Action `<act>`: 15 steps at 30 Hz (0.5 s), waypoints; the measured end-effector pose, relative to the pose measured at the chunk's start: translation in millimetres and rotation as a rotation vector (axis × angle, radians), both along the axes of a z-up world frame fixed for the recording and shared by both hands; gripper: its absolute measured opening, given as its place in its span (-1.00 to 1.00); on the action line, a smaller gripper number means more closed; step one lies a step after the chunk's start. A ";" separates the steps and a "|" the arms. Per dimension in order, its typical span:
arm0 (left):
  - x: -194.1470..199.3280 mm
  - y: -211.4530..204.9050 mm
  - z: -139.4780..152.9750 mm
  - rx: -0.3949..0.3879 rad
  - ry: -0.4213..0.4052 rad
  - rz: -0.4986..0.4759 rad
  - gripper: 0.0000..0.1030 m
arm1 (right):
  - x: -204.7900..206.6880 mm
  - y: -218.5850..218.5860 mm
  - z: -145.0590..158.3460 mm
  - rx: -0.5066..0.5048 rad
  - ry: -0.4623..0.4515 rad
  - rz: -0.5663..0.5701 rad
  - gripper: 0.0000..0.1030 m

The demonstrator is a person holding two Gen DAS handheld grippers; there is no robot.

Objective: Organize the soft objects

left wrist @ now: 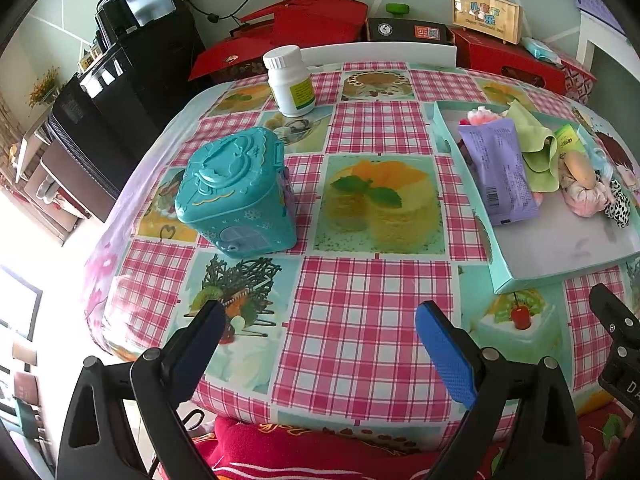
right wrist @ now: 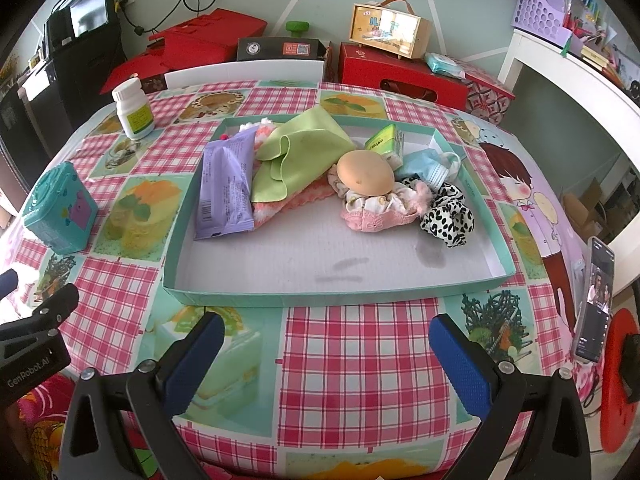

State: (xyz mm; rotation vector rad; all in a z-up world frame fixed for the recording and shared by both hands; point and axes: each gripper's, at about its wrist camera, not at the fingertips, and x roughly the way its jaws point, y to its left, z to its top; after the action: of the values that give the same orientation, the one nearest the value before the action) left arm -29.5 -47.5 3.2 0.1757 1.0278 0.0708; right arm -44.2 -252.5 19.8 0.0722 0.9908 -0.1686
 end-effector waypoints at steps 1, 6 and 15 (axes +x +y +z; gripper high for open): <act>0.1 0.1 0.0 0.000 -0.001 0.000 0.86 | 0.1 -0.1 -0.1 0.000 0.000 0.000 1.00; 0.0 -0.4 -0.3 0.001 0.000 0.000 0.86 | 0.1 -0.1 -0.3 0.000 0.001 0.000 1.00; -0.3 -1.3 -0.4 0.002 0.000 0.000 0.86 | 0.2 -0.5 -0.4 0.001 0.001 0.000 1.00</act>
State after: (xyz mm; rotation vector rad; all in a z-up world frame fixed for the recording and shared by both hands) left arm -29.9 -48.8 2.8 0.1774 1.0275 0.0713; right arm -44.0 -253.0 19.4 0.0726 0.9915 -0.1681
